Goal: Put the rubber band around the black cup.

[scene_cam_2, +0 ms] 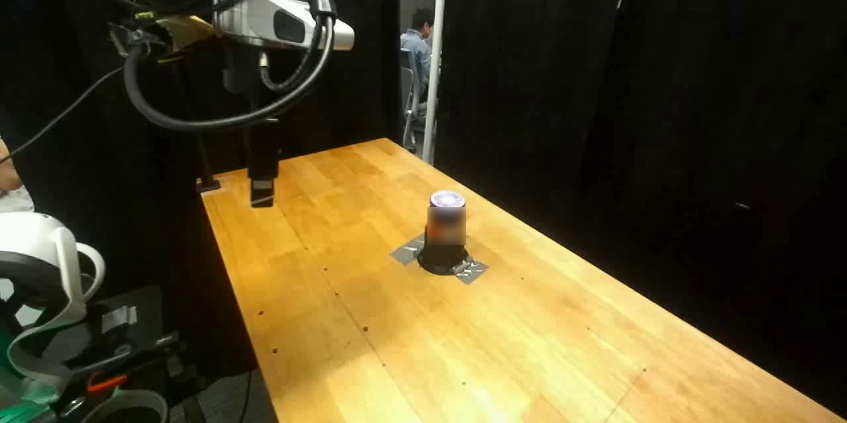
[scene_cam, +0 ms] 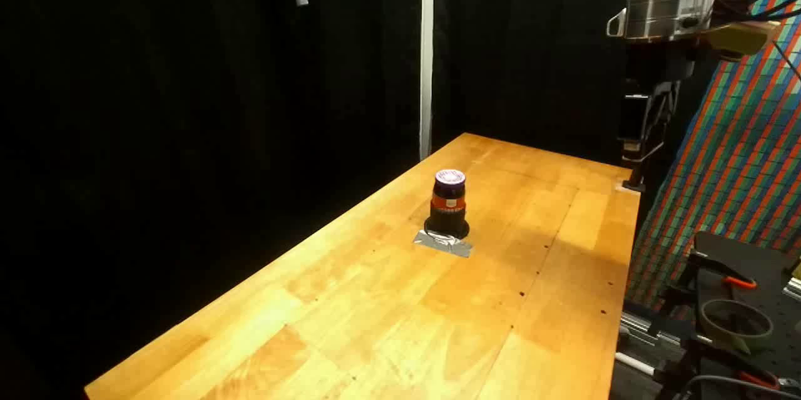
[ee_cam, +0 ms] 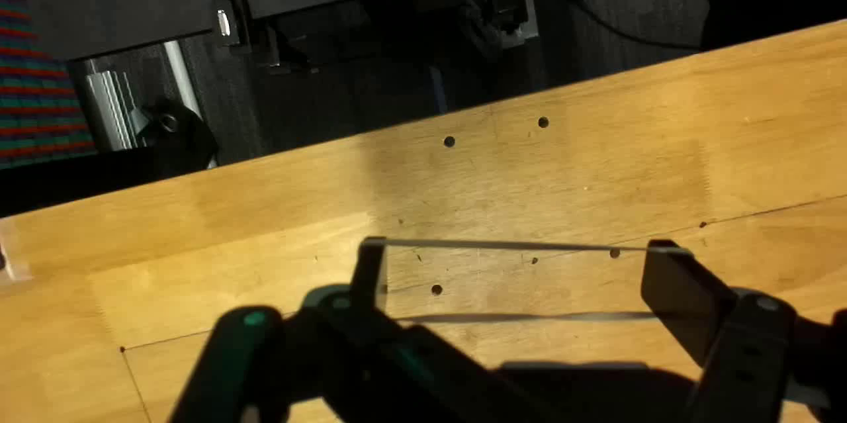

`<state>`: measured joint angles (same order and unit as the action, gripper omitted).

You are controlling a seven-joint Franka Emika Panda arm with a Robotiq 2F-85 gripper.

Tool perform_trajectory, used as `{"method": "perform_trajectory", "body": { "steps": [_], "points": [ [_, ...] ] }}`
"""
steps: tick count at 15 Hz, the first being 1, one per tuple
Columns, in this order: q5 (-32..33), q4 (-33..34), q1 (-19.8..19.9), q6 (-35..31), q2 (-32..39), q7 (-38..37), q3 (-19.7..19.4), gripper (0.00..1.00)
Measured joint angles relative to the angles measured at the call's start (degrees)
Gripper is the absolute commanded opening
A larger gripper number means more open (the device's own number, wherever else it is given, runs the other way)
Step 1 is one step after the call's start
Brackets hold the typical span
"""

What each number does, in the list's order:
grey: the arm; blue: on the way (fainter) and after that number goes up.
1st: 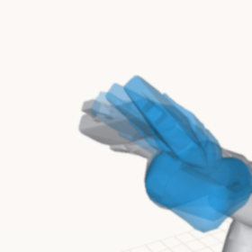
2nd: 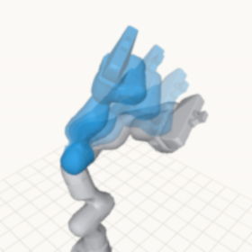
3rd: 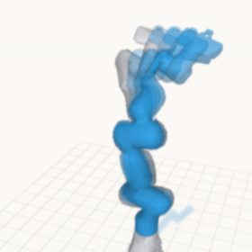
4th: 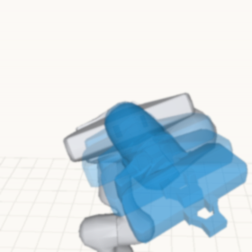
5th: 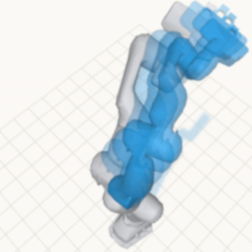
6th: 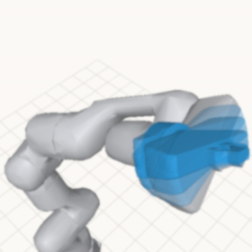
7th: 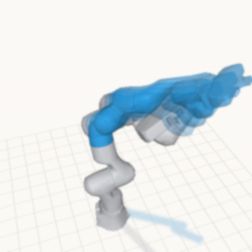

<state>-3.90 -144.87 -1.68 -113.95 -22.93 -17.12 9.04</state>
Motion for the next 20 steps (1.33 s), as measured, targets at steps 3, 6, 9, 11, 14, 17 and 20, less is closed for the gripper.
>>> {"method": "perform_trajectory", "body": {
  "steps": [3, 6, 9, 11, 14, 17, 20],
  "points": [
    [0.0, 0.4, 0.0, 0.0, -0.1, 0.0, 0.0, 1.00],
    [0.0, 0.4, 0.0, 0.0, -0.1, 0.0, 0.0, 1.00],
    [0.0, 0.4, 0.0, 0.0, -0.1, 0.0, 0.0, 1.00],
    [0.0, 0.4, 0.0, 0.0, -0.1, 0.0, 0.0, 1.00],
    [0.0, 0.4, 0.0, 0.0, -0.1, 0.0, 0.0, 1.00],
    [0.2, 0.8, 0.0, -0.6, 0.7, 0.0, 0.1, 1.00],
    [1.1, 5.6, 0.0, -4.9, 6.1, -0.2, 0.8, 1.00]
  ]
}}
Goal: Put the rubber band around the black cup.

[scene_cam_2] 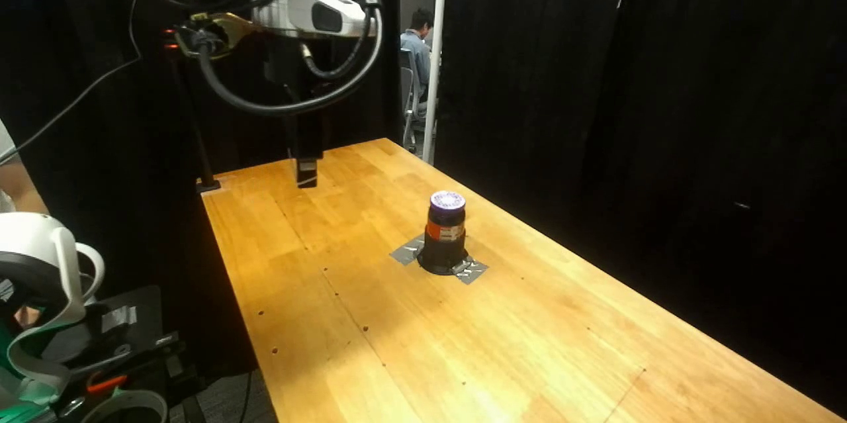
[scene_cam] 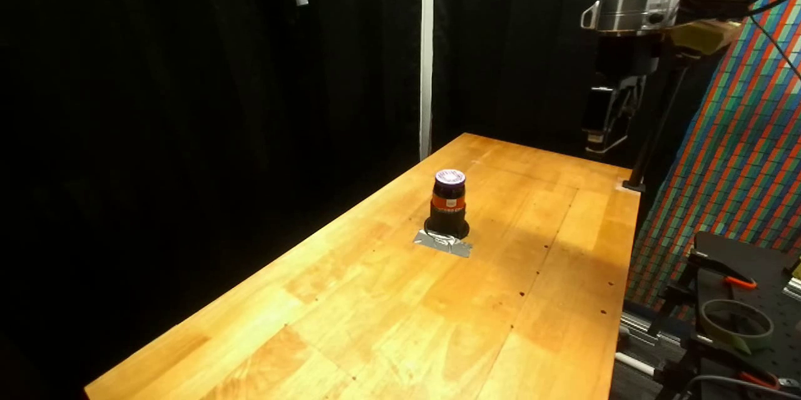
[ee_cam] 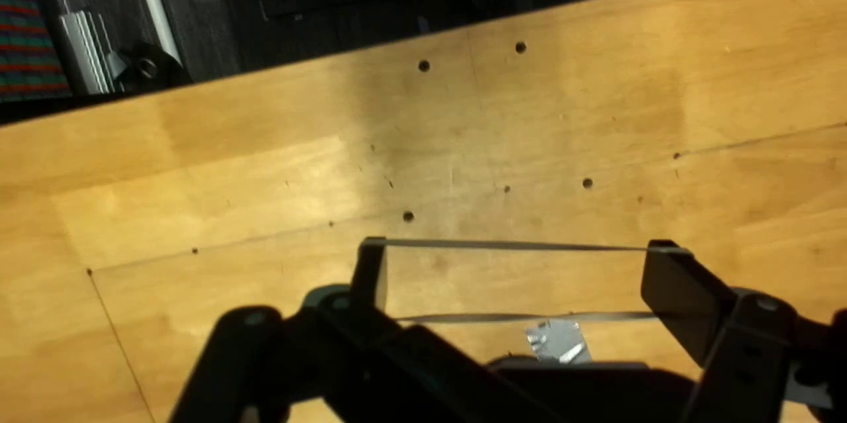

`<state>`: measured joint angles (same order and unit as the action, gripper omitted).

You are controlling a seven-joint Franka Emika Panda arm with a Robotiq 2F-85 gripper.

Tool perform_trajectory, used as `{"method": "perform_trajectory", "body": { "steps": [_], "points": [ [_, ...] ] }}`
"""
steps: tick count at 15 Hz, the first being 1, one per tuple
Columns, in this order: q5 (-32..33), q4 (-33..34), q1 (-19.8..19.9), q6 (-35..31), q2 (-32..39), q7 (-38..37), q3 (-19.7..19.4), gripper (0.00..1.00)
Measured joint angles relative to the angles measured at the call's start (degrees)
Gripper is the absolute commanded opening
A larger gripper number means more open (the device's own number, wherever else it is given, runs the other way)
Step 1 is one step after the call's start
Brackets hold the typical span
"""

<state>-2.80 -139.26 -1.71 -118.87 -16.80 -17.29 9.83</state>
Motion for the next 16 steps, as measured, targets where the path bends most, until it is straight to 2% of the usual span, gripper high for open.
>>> {"method": "perform_trajectory", "body": {
  "steps": [4, 8, 12, 16],
  "points": [
    [1.8, 11.5, -0.4, -4.7, 12.7, 0.0, 0.4, 1.00],
    [4.1, 24.5, -1.5, -5.3, 25.7, 0.1, -0.2, 1.00],
    [5.1, 36.9, -3.7, -5.3, 37.4, 0.1, -2.8, 1.00],
    [5.2, 46.3, -5.2, -5.3, 46.4, 0.1, -5.6, 1.00]
  ]
}}
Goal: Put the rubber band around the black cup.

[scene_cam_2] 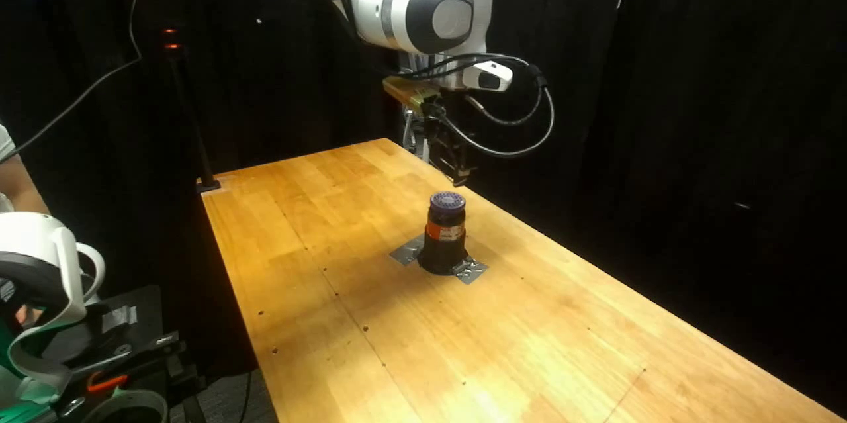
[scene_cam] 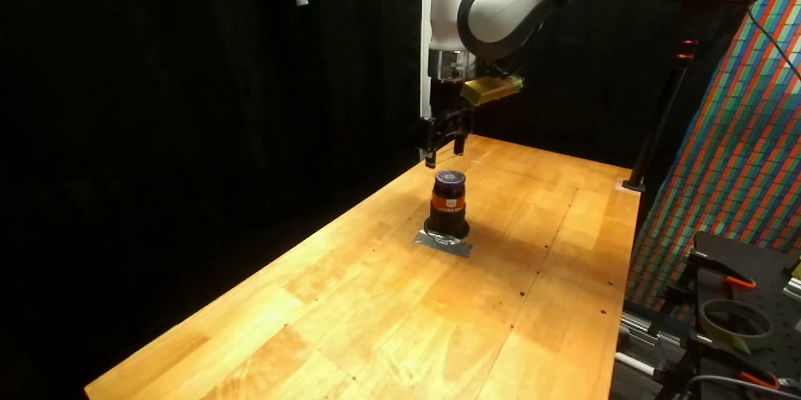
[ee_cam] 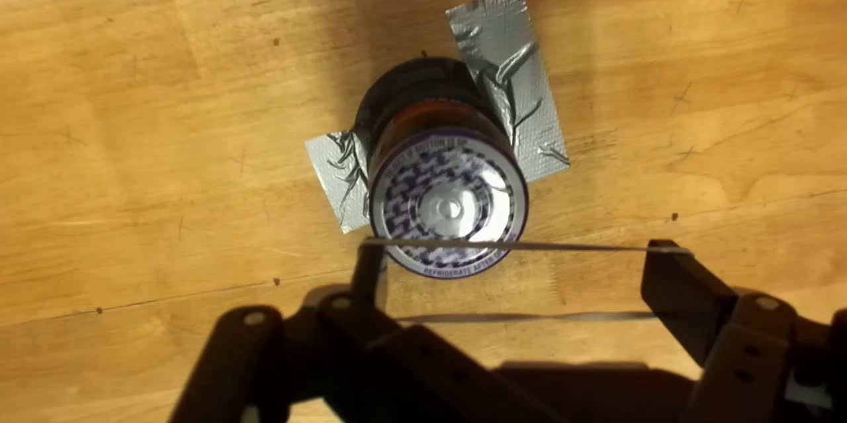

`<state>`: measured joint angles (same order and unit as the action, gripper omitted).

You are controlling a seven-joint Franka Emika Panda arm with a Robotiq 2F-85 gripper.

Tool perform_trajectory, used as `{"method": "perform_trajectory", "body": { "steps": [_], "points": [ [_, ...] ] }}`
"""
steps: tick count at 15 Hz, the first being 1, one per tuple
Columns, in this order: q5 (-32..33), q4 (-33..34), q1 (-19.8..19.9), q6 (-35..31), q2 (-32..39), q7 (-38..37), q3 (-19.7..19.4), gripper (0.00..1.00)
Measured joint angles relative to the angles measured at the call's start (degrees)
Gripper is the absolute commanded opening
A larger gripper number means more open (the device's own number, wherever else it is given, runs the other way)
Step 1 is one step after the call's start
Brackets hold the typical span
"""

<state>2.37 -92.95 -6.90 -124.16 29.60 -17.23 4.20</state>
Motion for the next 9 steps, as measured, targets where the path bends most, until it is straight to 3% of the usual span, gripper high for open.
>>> {"method": "perform_trajectory", "body": {
  "steps": [9],
  "points": [
    [0.0, 12.0, -0.4, 4.0, 10.8, 0.0, -3.1, 1.00]
  ]
}}
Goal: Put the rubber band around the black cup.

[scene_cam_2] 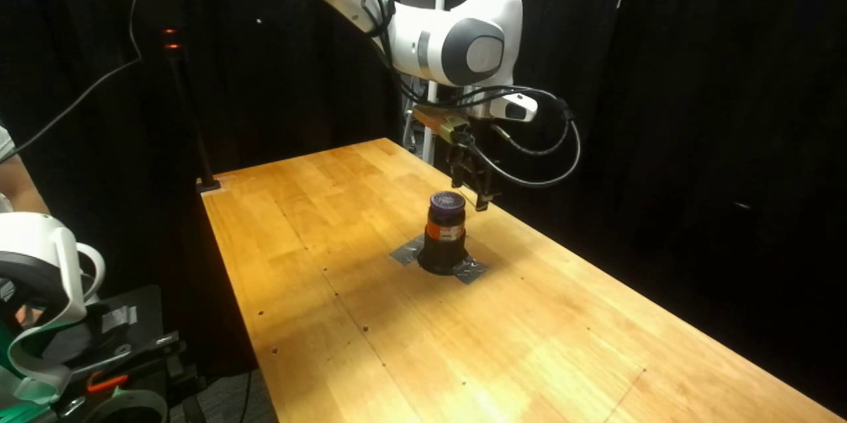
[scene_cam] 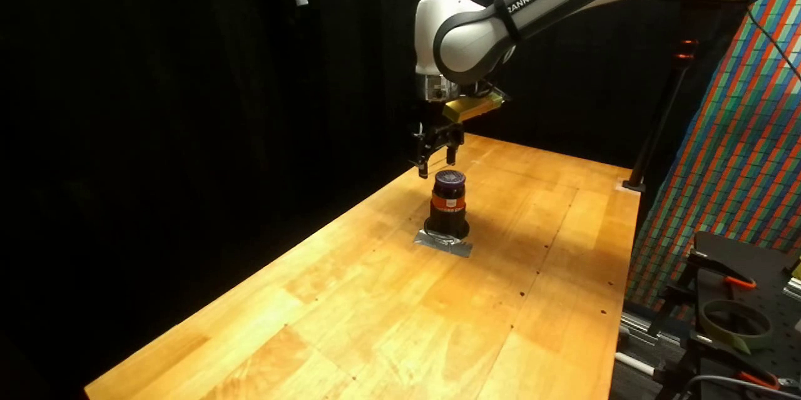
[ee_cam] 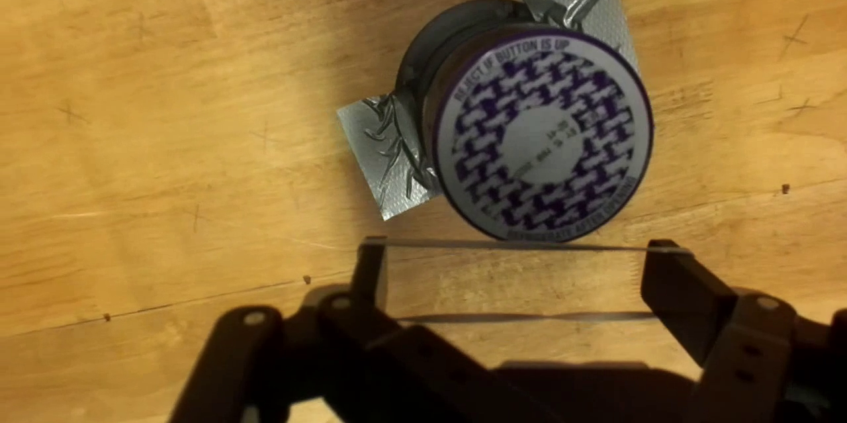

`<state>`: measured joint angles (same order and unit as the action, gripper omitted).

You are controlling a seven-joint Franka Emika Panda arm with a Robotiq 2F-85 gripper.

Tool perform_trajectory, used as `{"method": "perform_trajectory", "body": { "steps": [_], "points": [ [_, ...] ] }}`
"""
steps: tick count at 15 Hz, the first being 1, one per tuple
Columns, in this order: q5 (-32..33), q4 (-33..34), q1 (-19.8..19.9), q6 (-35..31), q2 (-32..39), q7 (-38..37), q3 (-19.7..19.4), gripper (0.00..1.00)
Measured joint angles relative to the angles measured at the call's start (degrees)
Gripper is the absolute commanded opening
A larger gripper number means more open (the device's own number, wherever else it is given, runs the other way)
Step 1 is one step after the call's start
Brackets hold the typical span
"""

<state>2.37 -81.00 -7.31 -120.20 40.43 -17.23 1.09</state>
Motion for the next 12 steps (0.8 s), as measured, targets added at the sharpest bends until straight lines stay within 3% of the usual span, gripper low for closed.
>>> {"method": "perform_trajectory", "body": {
  "steps": [12],
  "points": [
    [-4.6, 7.9, 1.2, 15.5, 4.9, 5.4, 0.5, 1.00]
  ]
}}
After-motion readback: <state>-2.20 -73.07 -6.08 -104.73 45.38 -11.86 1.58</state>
